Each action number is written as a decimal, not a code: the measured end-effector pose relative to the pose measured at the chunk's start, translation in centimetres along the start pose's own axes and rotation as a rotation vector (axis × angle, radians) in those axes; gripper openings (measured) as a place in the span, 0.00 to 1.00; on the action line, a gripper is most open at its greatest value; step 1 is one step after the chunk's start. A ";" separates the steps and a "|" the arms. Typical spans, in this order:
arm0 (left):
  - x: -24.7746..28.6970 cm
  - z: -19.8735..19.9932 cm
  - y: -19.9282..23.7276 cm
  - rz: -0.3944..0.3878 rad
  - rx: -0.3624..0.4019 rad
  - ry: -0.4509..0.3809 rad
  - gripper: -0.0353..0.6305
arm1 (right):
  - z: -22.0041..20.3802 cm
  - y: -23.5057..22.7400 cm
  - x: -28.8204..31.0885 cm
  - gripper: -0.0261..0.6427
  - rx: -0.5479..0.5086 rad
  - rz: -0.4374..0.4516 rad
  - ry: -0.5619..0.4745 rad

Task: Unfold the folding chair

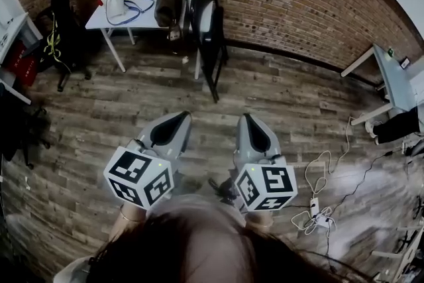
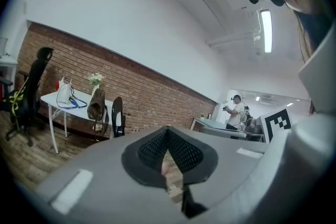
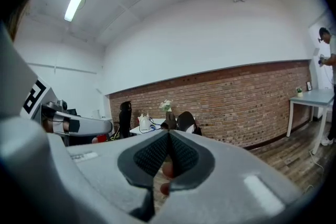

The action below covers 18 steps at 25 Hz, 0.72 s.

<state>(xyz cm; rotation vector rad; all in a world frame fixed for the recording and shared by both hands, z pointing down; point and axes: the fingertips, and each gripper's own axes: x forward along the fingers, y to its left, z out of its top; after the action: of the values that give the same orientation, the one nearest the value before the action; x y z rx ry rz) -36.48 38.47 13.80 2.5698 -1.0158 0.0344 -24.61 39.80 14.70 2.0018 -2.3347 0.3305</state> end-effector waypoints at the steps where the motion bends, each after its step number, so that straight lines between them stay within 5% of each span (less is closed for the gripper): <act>1: 0.0 0.0 0.3 0.000 -0.002 0.002 0.05 | -0.1 0.0 0.1 0.03 0.002 -0.007 0.001; 18: 5.3 0.6 4.5 0.003 -0.010 0.056 0.05 | -0.1 -1.9 6.7 0.03 0.077 0.013 -0.002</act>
<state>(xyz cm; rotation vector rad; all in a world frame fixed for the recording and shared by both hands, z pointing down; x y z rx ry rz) -35.67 31.79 15.63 2.5431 -0.9971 0.1017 -23.86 33.02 16.23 2.0219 -2.3726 0.4250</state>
